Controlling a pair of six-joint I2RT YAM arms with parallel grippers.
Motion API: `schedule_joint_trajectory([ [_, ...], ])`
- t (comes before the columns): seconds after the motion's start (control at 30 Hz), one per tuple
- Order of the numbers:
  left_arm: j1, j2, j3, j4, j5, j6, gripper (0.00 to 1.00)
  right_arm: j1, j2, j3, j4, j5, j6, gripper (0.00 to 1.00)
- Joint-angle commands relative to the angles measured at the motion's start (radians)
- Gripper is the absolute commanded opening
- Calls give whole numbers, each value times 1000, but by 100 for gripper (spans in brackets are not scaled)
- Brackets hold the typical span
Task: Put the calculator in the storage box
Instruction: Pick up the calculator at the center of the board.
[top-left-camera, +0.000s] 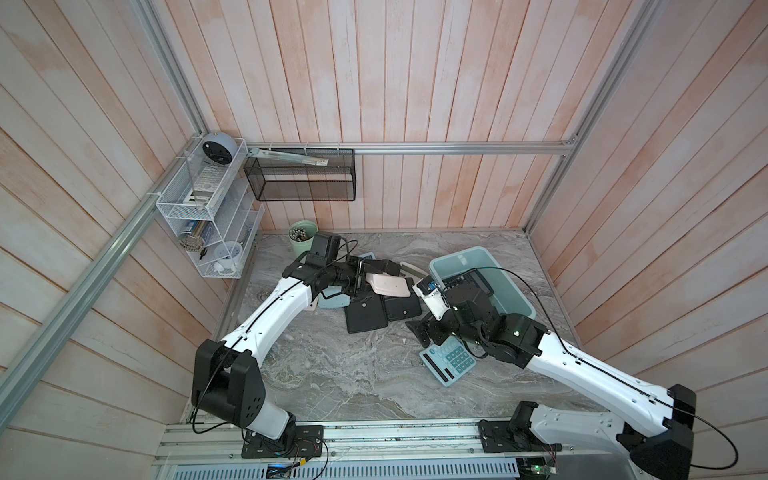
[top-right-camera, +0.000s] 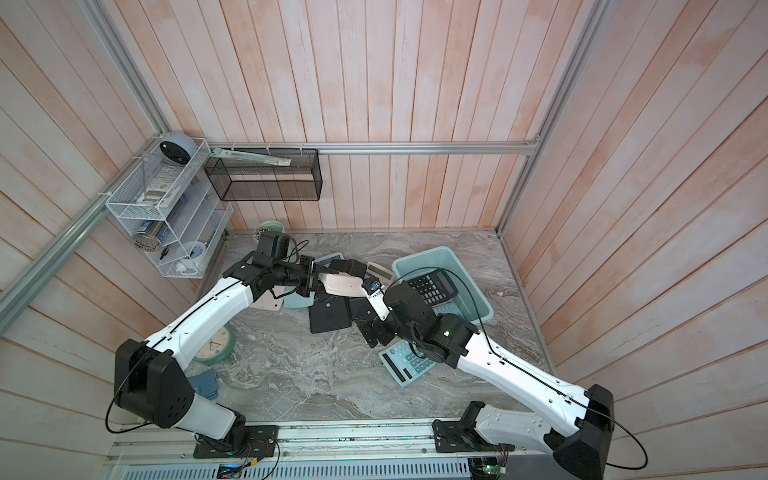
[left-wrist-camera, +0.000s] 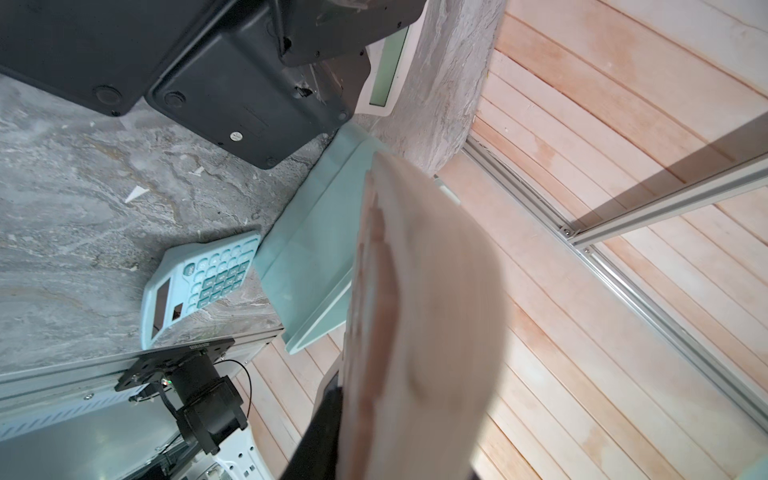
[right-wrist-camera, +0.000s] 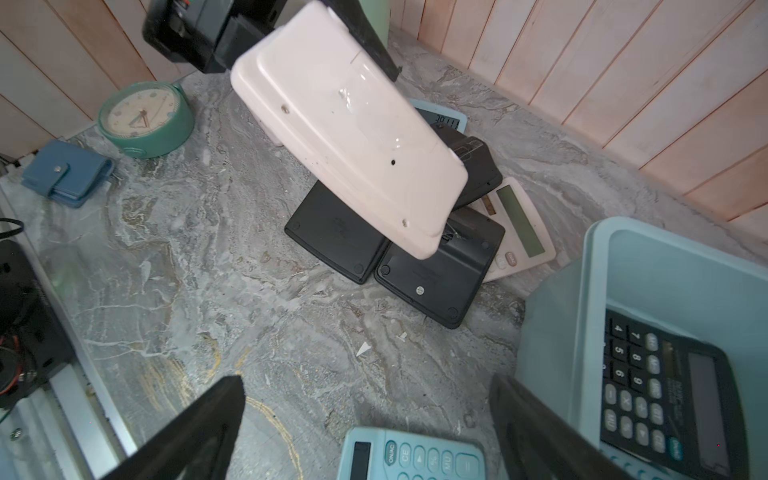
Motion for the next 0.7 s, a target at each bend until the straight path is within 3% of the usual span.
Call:
schedule_joint_trajectory([
  [0.0,4,28,55,-75,51,-86,0,7,40,54,42,117,-124,98],
  [0.2,4,97,193,-369,77,-28,0,13,134,129,44,187,-206,98],
  [0.37,4,156,282,-568,103,16,0,21,175,168,46,153,-255,93],
  [0.67,3,185,306,-668,137,29,0,35,241,210,60,92,-280,81],
])
